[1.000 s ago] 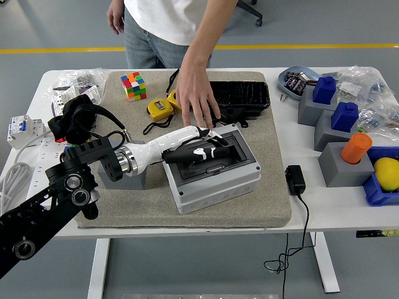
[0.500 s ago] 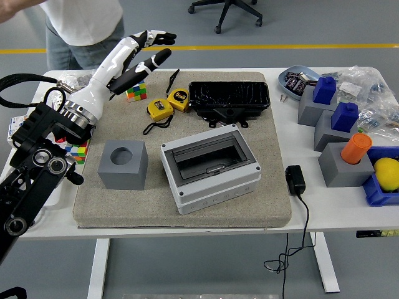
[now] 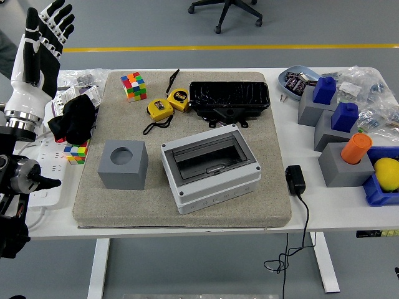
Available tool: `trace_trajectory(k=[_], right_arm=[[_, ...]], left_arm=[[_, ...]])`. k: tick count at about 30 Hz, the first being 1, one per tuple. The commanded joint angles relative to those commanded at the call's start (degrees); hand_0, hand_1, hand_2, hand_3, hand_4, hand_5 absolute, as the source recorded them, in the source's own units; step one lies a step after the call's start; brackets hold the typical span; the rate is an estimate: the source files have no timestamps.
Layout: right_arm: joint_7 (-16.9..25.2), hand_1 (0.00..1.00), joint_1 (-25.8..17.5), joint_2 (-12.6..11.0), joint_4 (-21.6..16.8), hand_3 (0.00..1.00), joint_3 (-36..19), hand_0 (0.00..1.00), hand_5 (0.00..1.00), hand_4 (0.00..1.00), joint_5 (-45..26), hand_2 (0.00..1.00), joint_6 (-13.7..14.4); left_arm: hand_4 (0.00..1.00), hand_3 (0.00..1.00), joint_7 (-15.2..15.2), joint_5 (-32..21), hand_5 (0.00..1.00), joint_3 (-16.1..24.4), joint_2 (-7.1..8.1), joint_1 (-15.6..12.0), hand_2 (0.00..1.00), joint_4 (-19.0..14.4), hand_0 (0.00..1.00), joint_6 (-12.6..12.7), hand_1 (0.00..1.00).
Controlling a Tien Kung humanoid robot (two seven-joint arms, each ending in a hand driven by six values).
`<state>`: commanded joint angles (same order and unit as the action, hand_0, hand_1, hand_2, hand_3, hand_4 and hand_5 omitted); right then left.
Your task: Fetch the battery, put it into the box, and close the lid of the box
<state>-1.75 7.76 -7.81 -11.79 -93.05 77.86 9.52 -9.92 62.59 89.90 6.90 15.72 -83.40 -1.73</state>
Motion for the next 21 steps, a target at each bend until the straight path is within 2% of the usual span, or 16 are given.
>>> trace_trajectory(k=[5,11,12,17,21], right_arm=[[-0.1,0.786,0.1,0.3,0.0,0.811,0.2,0.835,0.998,0.998,0.2,0.772,-0.1],[-0.1,0.787,0.1,0.5,0.1,0.811,0.5,0.835,0.998,0.998,0.5,0.771,-0.1],[-0.1,0.789,0.1,0.5,0.2,0.811,0.7,0.836,0.998,0.998,0.5,0.772,-0.1],[0.2,0.789,-0.4,0.9,0.3,0.811,1.2,0.836,0.998,0.998,0.5,0.772,0.3],[0.3,0.793,-1.1,1.4,0.5,0.814,1.1,0.838,0.998,0.998,1.1,0.778,0.7]], left_arm=[[0.998,0.909,0.5,-5.3,0.998,2.0,-0.35,-1.7,0.932,1.1,0.922,-2.1,0.962],[0.998,0.93,2.7,-6.4,0.998,4.1,-0.85,-3.1,0.94,2.3,0.939,-5.0,0.973],[0.998,0.964,3.7,-5.2,0.998,4.7,-0.77,-3.5,0.986,2.5,0.983,-5.5,0.998],[0.998,0.964,8.3,5.1,0.998,8.0,-0.9,-5.5,0.986,1.8,0.983,-4.8,0.998],[0.998,0.981,9.6,14.8,0.998,9.7,-1.23,-6.6,0.995,1.5,0.998,-4.1,0.998]])
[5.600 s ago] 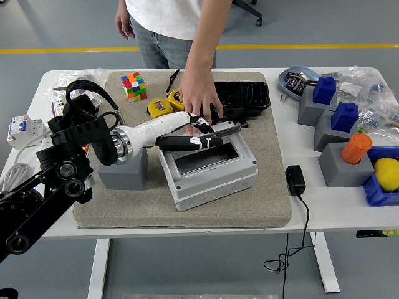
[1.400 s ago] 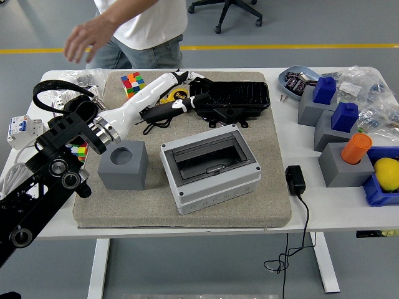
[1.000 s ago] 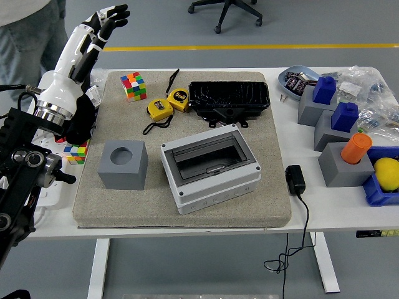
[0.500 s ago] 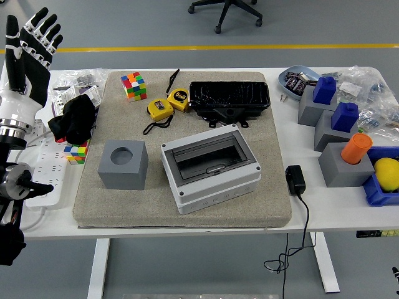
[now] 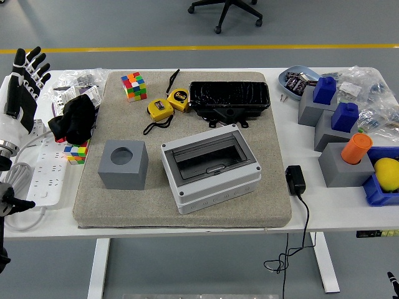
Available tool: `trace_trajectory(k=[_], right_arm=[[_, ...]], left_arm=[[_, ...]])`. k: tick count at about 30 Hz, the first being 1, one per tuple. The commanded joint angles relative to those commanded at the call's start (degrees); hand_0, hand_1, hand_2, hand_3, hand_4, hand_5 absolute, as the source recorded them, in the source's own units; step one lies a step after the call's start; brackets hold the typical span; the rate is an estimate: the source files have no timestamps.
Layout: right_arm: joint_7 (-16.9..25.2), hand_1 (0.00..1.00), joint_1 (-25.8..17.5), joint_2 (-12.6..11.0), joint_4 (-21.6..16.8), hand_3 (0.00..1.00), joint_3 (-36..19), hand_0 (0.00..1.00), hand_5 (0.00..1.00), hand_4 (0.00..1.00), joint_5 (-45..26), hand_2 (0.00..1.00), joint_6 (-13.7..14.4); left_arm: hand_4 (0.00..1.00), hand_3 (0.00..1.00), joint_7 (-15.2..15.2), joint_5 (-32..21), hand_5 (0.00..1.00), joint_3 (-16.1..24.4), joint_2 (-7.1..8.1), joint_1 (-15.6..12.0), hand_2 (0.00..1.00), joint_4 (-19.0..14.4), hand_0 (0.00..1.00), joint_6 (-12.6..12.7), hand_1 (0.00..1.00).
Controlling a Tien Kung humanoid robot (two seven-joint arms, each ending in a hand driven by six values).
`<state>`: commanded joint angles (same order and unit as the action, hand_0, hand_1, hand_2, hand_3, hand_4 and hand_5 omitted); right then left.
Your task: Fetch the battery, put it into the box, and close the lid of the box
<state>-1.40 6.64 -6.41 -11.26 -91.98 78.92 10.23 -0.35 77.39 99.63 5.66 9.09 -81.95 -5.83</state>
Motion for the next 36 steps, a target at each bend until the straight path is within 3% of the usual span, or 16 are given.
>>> trace_trajectory(k=[6,11,19,23,27,32,33,36], right_arm=[[0.1,0.798,-1.0,0.8,0.3,0.815,-1.7,0.838,0.998,0.998,1.7,0.782,0.1],[0.0,0.798,-1.2,1.0,0.1,0.814,-1.7,0.838,0.998,0.998,1.6,0.784,0.1],[-0.1,0.799,-1.9,1.3,0.0,0.814,-2.8,0.838,0.998,0.998,1.9,0.782,0.2],[-0.1,0.799,-1.7,1.4,0.2,0.816,-2.7,0.839,0.998,0.998,2.1,0.783,0.2],[0.2,0.801,-1.5,1.7,0.4,0.817,-3.0,0.839,0.998,0.998,2.6,0.785,0.3],[0.2,0.801,-1.6,1.8,0.3,0.817,-2.1,0.839,0.998,0.998,2.1,0.785,0.1],[0.2,0.803,-1.7,1.8,0.3,0.818,-2.1,0.841,0.998,0.998,2.1,0.79,0.1],[0.4,0.803,-1.7,2.0,0.3,0.818,-2.2,0.841,0.998,0.998,2.1,0.79,0.2]], left_arm=[[0.998,0.958,0.5,14.5,0.998,4.8,-1.51,-1.7,0.979,-0.6,0.991,3.1,0.998],[0.998,0.928,0.1,26.0,0.998,6.4,-1.53,-2.4,0.958,-1.1,0.966,5.0,0.997],[0.998,0.92,-2.6,32.4,0.998,10.0,-2.31,-3.8,0.935,-2.1,0.948,8.1,0.978],[0.998,0.892,-4.9,31.0,0.998,11.2,-2.63,-4.2,0.911,-1.5,0.928,9.5,0.947],[0.998,0.886,-7.1,24.3,0.998,11.2,-2.95,-4.3,0.906,-0.4,0.919,9.3,0.94],[0.998,0.886,-7.7,19.4,0.998,10.2,-3.05,-4.4,0.906,-0.6,0.919,9.8,0.94],[0.998,0.843,-7.7,19.2,0.998,10.1,-3.02,-4.4,0.845,-0.7,0.881,9.8,0.89],[0.998,0.843,-7.7,18.0,0.998,9.5,-3.05,-4.2,0.845,-0.8,0.881,10.3,0.89]])
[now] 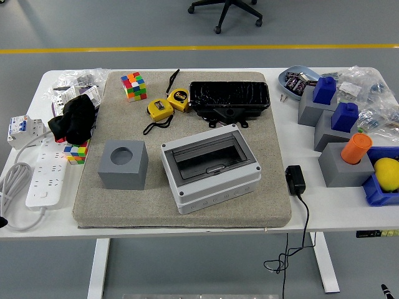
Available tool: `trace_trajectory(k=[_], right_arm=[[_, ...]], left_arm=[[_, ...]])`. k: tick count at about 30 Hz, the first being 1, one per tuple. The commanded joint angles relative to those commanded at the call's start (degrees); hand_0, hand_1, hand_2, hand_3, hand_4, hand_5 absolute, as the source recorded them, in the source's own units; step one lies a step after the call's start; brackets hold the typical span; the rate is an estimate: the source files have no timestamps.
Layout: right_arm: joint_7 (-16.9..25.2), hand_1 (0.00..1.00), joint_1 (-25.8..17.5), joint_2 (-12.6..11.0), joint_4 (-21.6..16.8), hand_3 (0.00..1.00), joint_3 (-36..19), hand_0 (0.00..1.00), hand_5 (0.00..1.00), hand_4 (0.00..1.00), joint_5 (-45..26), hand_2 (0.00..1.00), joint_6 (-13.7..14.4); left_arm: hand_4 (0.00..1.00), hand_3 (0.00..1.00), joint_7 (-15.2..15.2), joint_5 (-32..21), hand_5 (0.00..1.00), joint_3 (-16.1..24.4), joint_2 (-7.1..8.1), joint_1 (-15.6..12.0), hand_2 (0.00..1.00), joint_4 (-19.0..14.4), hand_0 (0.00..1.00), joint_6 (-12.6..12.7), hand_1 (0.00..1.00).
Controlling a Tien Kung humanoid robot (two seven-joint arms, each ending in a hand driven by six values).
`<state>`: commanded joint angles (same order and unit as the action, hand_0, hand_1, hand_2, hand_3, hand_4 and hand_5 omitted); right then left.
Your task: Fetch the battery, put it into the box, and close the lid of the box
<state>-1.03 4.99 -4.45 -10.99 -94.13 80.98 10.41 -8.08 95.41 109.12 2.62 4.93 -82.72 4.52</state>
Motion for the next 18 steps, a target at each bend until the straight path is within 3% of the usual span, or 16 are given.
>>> trace_trajectory(k=[7,18], right_arm=[[0.3,0.814,-0.1,0.2,0.0,0.822,-2.4,0.842,0.998,0.998,1.5,0.801,0.7],[0.3,0.816,-0.7,-1.1,-0.1,0.823,1.3,0.847,0.998,0.998,-0.6,0.801,0.4]], left_arm=[[0.998,0.82,-0.4,-2.0,0.998,-0.4,0.0,0.4,0.807,-0.2,0.886,1.0,0.853],[0.998,0.799,-0.6,-1.7,0.998,-1.5,-0.1,1.0,0.789,-0.3,0.865,1.5,0.833]])
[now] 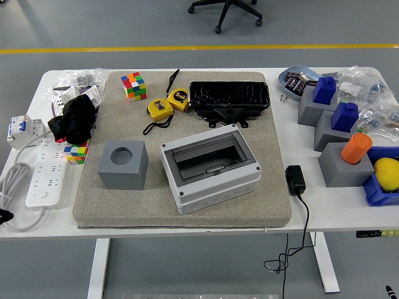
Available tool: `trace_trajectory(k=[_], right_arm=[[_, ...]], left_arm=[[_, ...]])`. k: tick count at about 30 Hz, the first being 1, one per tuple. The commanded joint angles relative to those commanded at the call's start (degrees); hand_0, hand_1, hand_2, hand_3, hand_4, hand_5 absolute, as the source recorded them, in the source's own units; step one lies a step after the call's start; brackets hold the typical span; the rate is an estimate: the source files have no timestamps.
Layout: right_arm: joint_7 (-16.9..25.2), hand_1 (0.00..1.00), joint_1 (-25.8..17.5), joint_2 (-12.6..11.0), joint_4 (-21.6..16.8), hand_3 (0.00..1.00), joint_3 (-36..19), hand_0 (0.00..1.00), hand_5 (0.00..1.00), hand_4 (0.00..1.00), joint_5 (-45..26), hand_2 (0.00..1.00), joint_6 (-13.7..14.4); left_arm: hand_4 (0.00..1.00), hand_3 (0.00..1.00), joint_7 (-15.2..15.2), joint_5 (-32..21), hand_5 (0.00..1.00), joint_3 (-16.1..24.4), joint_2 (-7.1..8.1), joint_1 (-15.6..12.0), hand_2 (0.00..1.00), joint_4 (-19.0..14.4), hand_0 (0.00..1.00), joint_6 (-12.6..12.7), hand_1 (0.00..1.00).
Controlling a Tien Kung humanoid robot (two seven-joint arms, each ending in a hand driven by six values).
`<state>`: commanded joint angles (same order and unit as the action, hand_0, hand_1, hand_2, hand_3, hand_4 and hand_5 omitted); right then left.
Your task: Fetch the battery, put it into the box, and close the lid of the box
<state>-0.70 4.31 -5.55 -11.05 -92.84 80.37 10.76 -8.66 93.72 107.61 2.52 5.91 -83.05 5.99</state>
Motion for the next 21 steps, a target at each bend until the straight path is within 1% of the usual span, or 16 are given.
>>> trace_trajectory(k=[4,8,13,19,21], right_arm=[[0.2,0.816,-0.3,-0.4,0.0,0.823,3.4,0.847,0.998,0.998,-2.5,0.801,-0.2],[0.3,0.816,-0.4,-0.4,-0.2,0.823,5.6,0.847,0.998,0.998,-4.2,0.801,-0.3],[0.3,0.819,-0.3,-0.3,-0.2,0.823,5.6,0.851,0.998,0.998,-4.5,0.799,-0.6],[0.3,0.819,-0.1,-0.4,-0.5,0.822,5.9,0.856,0.998,0.998,-5.0,0.798,-0.6],[0.2,0.822,-0.1,-0.3,-0.5,0.823,5.3,0.851,0.998,0.998,-4.6,0.799,-0.6]], left_arm=[[0.998,0.792,0.0,-0.2,0.998,-0.6,0.05,0.2,0.787,-0.1,0.859,0.0,0.827],[0.998,0.792,0.1,-0.2,0.998,-0.7,-0.16,0.3,0.787,-0.1,0.859,-0.1,0.827],[0.998,0.78,0.6,0.1,0.998,-0.9,0.07,0.6,0.783,-0.5,0.852,-0.9,0.823],[0.998,0.771,0.7,0.1,0.998,-0.7,0.09,0.6,0.775,-0.6,0.849,-1.0,0.818],[0.998,0.765,0.7,0.2,0.998,-0.6,0.13,0.6,0.773,-0.6,0.847,-1.0,0.814]])
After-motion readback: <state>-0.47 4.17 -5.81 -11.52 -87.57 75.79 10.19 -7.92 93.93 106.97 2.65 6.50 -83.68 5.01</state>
